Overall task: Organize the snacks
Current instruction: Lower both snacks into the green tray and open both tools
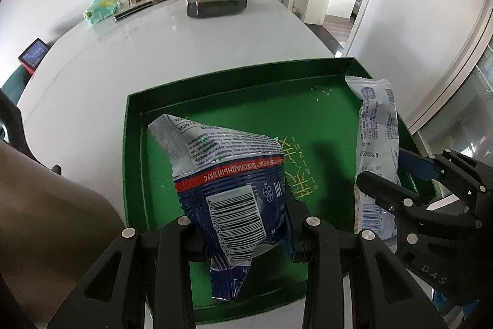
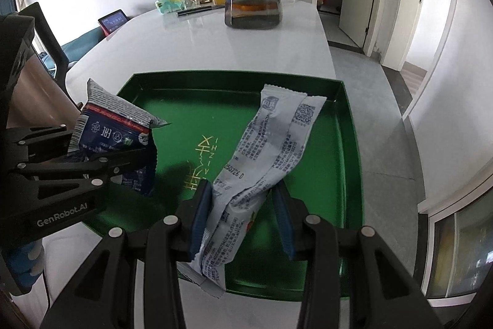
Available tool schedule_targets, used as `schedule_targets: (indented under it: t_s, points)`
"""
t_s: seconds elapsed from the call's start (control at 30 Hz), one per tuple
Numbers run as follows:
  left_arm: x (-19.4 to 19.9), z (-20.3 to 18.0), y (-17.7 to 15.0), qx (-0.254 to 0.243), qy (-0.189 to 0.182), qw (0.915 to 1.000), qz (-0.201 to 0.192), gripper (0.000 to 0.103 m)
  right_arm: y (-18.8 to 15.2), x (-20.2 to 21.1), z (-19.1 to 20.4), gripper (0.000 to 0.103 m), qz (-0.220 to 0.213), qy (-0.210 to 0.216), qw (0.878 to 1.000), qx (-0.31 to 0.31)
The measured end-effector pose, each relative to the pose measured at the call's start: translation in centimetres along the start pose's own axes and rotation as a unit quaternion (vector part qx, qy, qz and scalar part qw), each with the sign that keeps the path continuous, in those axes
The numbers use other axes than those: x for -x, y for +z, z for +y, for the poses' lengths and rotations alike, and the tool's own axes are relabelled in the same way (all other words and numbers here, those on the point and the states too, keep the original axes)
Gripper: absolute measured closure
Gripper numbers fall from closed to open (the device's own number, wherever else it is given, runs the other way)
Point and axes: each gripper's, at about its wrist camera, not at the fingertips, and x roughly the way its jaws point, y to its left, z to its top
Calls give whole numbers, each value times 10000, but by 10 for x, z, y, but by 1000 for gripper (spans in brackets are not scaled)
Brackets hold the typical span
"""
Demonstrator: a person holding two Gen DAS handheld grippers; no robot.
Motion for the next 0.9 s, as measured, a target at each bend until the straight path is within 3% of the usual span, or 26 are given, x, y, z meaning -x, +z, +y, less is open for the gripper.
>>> schedule_targets:
  t_s: [0.3, 0.67, 0.77, 0.83, 0.9]
  points:
    - [-17, 7, 0, 179, -95, 9996, 206, 74, 0, -15, 2, 39, 174, -66, 9998, -32]
    - [-24, 6, 0, 125, -22, 9998, 163, 73, -6, -17, -1, 38, 153, -72, 9998, -108]
    - [-22, 5, -3, 80, -43, 9999, 85, 69, -7, -11, -1, 37, 57, -15, 9999, -142]
    - [-20, 6, -3, 98, -8, 9999, 27, 62, -7, -7, -1, 18, 8, -29, 9999, -168]
    - [-17, 8, -2, 127, -20, 9999, -11, 56, -8, -2, 0, 6, -62, -11, 9998, -177]
